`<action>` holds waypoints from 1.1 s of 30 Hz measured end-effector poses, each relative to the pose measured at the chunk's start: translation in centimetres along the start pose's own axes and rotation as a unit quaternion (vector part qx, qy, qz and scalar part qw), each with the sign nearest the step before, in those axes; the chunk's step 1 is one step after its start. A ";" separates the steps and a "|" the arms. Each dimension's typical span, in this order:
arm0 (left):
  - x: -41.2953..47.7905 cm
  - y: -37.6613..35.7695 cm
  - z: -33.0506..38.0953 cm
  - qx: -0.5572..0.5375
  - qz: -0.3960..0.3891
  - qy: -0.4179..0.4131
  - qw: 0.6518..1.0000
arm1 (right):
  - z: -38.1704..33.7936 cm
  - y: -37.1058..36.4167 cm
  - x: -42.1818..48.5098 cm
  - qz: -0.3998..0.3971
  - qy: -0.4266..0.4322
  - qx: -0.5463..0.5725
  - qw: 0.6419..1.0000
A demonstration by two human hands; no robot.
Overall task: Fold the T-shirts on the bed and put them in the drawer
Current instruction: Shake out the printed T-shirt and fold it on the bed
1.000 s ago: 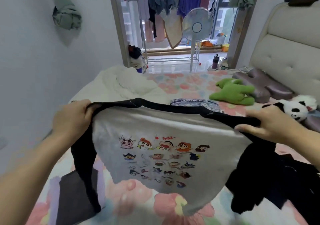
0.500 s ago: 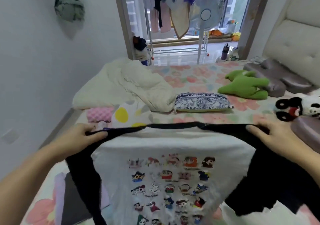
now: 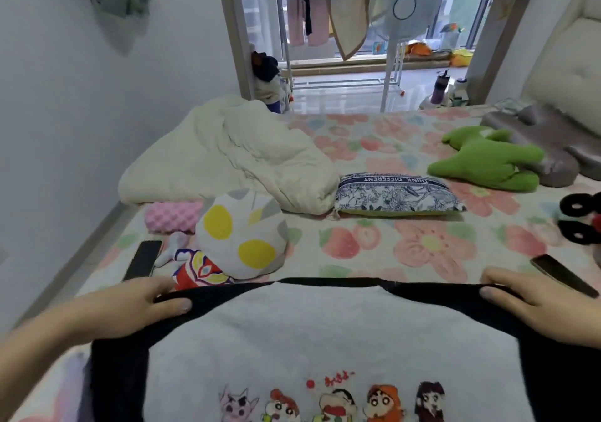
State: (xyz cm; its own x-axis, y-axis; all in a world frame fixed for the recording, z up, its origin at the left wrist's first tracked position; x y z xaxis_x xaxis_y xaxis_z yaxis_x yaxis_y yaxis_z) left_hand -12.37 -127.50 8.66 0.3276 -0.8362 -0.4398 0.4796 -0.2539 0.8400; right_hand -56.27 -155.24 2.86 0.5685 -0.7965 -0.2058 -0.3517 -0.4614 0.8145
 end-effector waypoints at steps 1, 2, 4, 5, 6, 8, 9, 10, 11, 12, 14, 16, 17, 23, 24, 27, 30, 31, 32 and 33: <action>3.6 -1.5 -0.1 0.019 0.036 -0.016 0.999 | -1.9 -2.0 1.8 0.027 0.046 -0.056 0.997; 6.9 -3.0 -0.5 0.030 0.091 -0.025 0.995 | -2.2 -2.1 4.3 0.061 0.022 -0.020 0.998; 12.1 -6.8 -2.2 0.061 0.187 0.012 0.980 | 0.3 -6.0 8.5 0.096 -0.043 -0.111 0.988; 13.9 -9.1 -3.1 0.079 0.217 0.044 0.972 | 2.0 -8.9 9.7 0.104 -0.086 -0.124 0.983; 15.0 -12.2 -4.0 0.077 0.224 0.070 0.969 | 3.3 -12.0 9.9 0.113 -0.126 -0.110 0.979; 15.6 -19.9 -4.7 0.049 0.200 0.094 0.974 | 5.0 -17.9 9.1 0.120 -0.175 -0.100 0.972; 15.1 -24.2 -4.8 0.038 0.179 0.097 0.978 | 5.2 -21.1 8.3 0.116 -0.171 -0.105 0.973; 14.4 -28.1 -4.7 0.032 0.158 0.094 0.982 | 5.4 -24.3 7.1 0.109 -0.158 -0.106 0.976; 13.5 -31.7 -4.5 0.027 0.133 0.092 0.986 | 5.5 -27.5 5.5 0.092 -0.139 -0.117 0.979; 12.4 -34.9 -4.3 0.025 0.096 0.096 0.990 | 5.5 -30.1 3.7 0.078 -0.116 -0.125 0.982; 10.4 -39.6 -4.6 0.042 0.045 0.107 0.992 | 5.8 -33.9 0.8 0.044 -0.093 -0.141 0.985; 9.5 -41.0 -4.3 0.046 0.061 0.110 0.991 | 5.9 -35.2 -0.6 0.080 -0.091 -0.132 0.984; 9.7 -40.8 -3.5 0.038 0.085 0.094 0.991 | 5.4 -35.4 -0.7 0.112 -0.079 -0.129 0.982; 11.2 -42.7 -0.2 0.090 0.105 -0.039 0.990 | 3.7 -39.6 -1.6 0.053 0.045 -0.167 0.984; 10.2 -43.7 -1.0 0.099 0.091 -0.041 0.990 | 5.0 -39.7 -2.4 0.036 0.030 -0.183 0.982; 5.9 -45.3 -4.6 0.104 0.068 0.024 0.992 | 9.2 -38.5 -6.3 0.018 -0.106 -0.184 0.977; 1.7 -44.6 -8.2 -0.035 0.119 0.208 0.970 | 12.3 -37.4 -10.9 0.035 -0.298 -0.105 0.948; 0.7 -44.1 -9.0 -0.102 0.161 0.260 0.947 | 12.9 -37.2 -11.9 0.036 -0.347 -0.063 0.935; 0.1 -43.5 -9.6 -0.162 0.195 0.300 0.920 | 13.3 -37.0 -12.5 0.038 -0.384 -0.018 0.922; -0.2 -43.1 -10.1 -0.211 0.213 0.330 0.895 | 13.7 -36.8 -12.9 0.041 -0.414 0.026 0.909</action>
State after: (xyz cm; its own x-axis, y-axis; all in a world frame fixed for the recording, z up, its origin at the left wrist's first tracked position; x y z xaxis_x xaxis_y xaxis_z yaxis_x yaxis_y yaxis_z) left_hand -24.84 -111.46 -30.64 0.8969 -0.3084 -0.3168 0.4155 0.3432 0.8423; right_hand -60.87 -133.31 -31.92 -0.2086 -0.8405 -0.5001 -0.4138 -0.3875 0.8238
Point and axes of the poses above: each hand's wrist, its own x-axis towards the middle knuckle, its own y-axis out of the back of the hand, z = x × y, the point moved 8 cm from there along x, towards the middle knuckle, and after that the axes turned 5 degrees about -y, right-handed, at the moved point
